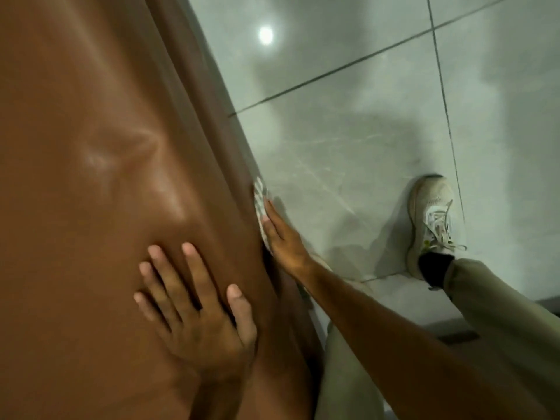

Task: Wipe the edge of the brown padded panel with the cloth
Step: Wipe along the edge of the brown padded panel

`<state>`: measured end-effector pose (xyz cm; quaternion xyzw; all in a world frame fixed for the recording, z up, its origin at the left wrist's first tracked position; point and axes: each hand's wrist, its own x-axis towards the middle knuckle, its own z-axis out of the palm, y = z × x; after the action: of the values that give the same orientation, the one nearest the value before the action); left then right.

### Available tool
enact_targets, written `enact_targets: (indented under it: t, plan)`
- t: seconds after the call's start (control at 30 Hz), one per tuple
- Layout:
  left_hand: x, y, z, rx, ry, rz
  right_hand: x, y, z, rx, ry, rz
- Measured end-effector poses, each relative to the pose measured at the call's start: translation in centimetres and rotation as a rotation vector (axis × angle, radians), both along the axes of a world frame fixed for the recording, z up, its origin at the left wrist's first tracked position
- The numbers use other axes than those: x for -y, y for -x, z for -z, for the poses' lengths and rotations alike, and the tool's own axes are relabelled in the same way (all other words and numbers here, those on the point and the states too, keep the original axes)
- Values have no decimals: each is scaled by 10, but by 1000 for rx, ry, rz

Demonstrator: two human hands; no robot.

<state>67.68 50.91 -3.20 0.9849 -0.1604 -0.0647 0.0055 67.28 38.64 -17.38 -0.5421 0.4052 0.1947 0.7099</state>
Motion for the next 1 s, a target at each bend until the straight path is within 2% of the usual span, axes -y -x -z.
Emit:
enact_targets:
  t: [0.1, 0.2, 0.3, 0.37, 0.43, 0.53, 0.63, 0.7, 0.8, 0.9, 1.0]
  plan:
    - [1, -2, 1, 15, -6, 13, -32, 110, -22, -150, -135, 25]
    - [3, 0, 0, 23, -7, -10, -50, 156, -66, -172, -184, 79]
    - [-1, 1, 1, 44, -18, -11, -38, 112, -66, -69, -167, 37]
    - [-2, 1, 4, 71, -28, -2, -28, 66, -38, 10, -94, 26]
    - [0, 1, 8, 87, -18, -7, -18, 37, -9, 0, -37, 21]
    - [-1, 2, 7, 98, -2, -18, -25, 65, 2, -101, -55, 35]
    - [-1, 3, 7, 100, -14, -25, -39, 122, -31, -228, -117, -10]
    - [0, 1, 8, 107, -25, -24, -42, 133, -53, -236, -165, 25]
    - [-2, 4, 11, 135, -25, -18, -27, 88, -67, -133, -183, 63]
    - [-2, 3, 15, 151, -38, -8, -7, 18, -37, -41, -71, -29]
    - [-2, 3, 14, 132, -52, -18, -11, 23, -8, -120, -57, -59]
